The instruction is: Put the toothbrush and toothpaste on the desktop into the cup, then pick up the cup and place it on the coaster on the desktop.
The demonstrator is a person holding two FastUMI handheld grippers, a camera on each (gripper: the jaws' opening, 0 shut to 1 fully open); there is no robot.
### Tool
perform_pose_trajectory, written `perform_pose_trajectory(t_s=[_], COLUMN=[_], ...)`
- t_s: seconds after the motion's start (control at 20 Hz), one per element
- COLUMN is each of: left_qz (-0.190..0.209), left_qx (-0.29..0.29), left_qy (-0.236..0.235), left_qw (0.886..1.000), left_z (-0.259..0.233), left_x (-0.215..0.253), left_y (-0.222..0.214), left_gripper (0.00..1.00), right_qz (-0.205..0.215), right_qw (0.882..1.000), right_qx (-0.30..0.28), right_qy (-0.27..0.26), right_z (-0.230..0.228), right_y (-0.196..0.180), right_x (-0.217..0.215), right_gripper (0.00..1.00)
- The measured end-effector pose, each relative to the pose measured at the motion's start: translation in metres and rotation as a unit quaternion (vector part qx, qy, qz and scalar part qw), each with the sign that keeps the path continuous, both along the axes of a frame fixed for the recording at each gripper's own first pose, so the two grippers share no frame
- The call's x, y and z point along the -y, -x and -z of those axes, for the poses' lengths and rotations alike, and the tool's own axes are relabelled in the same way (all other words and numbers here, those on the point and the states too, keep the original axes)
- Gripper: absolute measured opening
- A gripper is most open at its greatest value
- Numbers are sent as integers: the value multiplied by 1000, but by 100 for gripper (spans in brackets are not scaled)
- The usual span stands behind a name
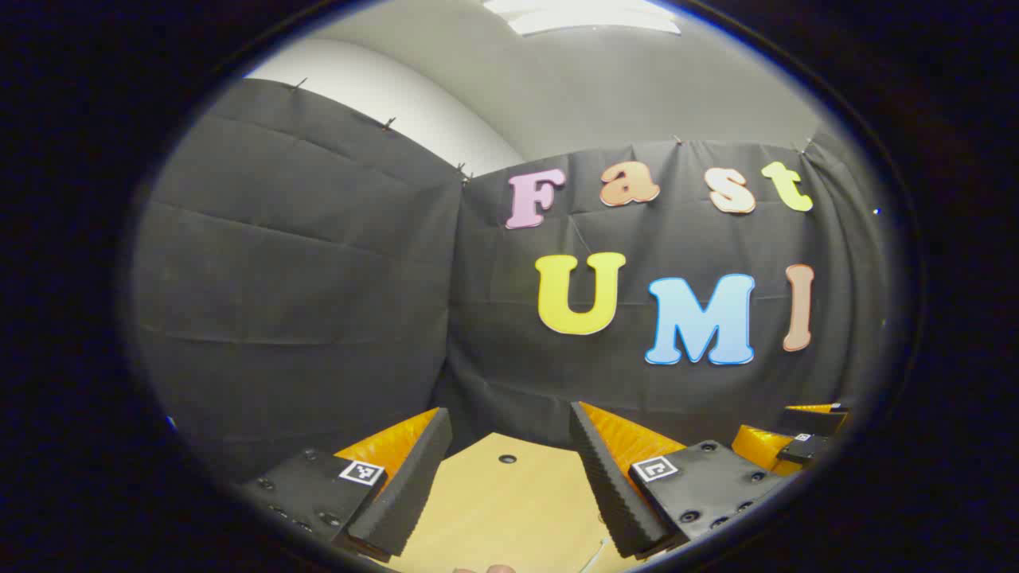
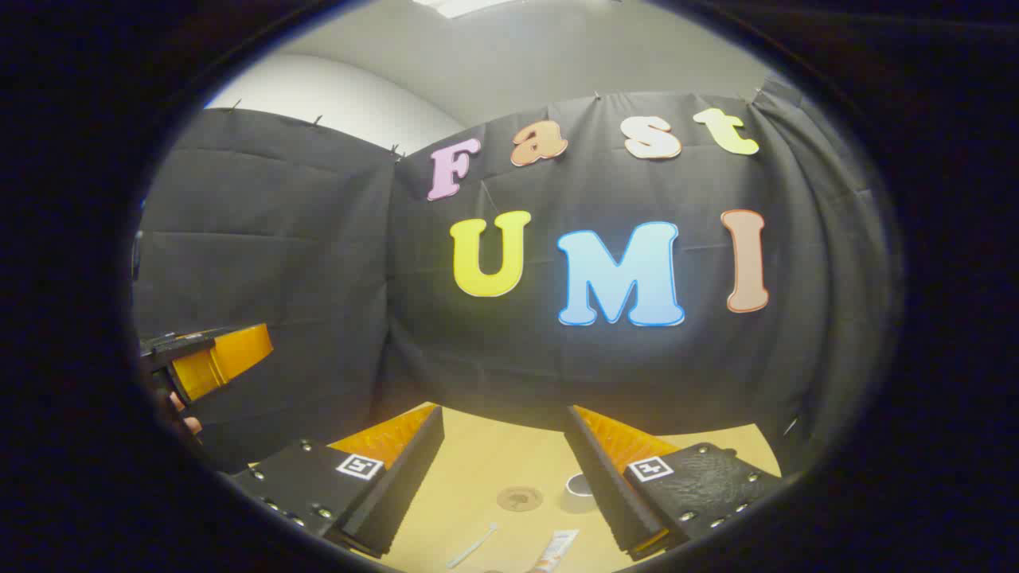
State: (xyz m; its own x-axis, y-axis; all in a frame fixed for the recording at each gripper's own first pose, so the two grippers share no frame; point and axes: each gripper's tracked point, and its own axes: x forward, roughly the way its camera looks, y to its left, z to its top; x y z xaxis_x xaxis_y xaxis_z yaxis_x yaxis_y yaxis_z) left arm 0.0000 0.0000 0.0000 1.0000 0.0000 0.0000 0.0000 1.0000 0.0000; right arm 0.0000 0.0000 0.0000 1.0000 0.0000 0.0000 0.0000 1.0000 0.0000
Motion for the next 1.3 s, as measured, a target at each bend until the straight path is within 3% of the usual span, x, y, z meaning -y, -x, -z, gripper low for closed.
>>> perform_pose_trajectory(t_s=[0.15, 0.2, 0.25, 0.3, 0.6, 0.95, 1.0, 1.3], left_qz=[1, 10, 19, 30, 76, 103, 107, 146], left_qx=[7, 7, 6, 4, -10, -18, -20, -41], left_qy=[-4, -4, -4, -5, -2, -1, -2, 3], left_qw=[1000, 1000, 1000, 1000, 997, 995, 994, 989], left_z=[-6, -6, -5, -4, 9, 20, 22, 44], left_x=[9, 19, 27, 37, 74, 94, 95, 122], left_y=[1, 0, -2, -3, -15, -24, -23, -23], left_gripper=[97, 97, 97, 97, 97, 96, 96, 96], right_qz=[1, 7, 14, 21, 71, 99, 103, 148], right_qw=[1000, 1000, 1000, 1000, 997, 995, 995, 989], right_qx=[0, 1, 0, 1, -7, -14, -9, -17], right_qy=[6, 6, 3, 0, -5, -1, 3, -9], right_z=[-1, -1, -2, -1, 5, 6, 4, 11], right_y=[6, 7, 9, 11, 22, 20, 19, 24], right_x=[8, 14, 19, 24, 52, 71, 73, 96], right_gripper=[100, 96, 100, 96, 96, 96, 99, 96])
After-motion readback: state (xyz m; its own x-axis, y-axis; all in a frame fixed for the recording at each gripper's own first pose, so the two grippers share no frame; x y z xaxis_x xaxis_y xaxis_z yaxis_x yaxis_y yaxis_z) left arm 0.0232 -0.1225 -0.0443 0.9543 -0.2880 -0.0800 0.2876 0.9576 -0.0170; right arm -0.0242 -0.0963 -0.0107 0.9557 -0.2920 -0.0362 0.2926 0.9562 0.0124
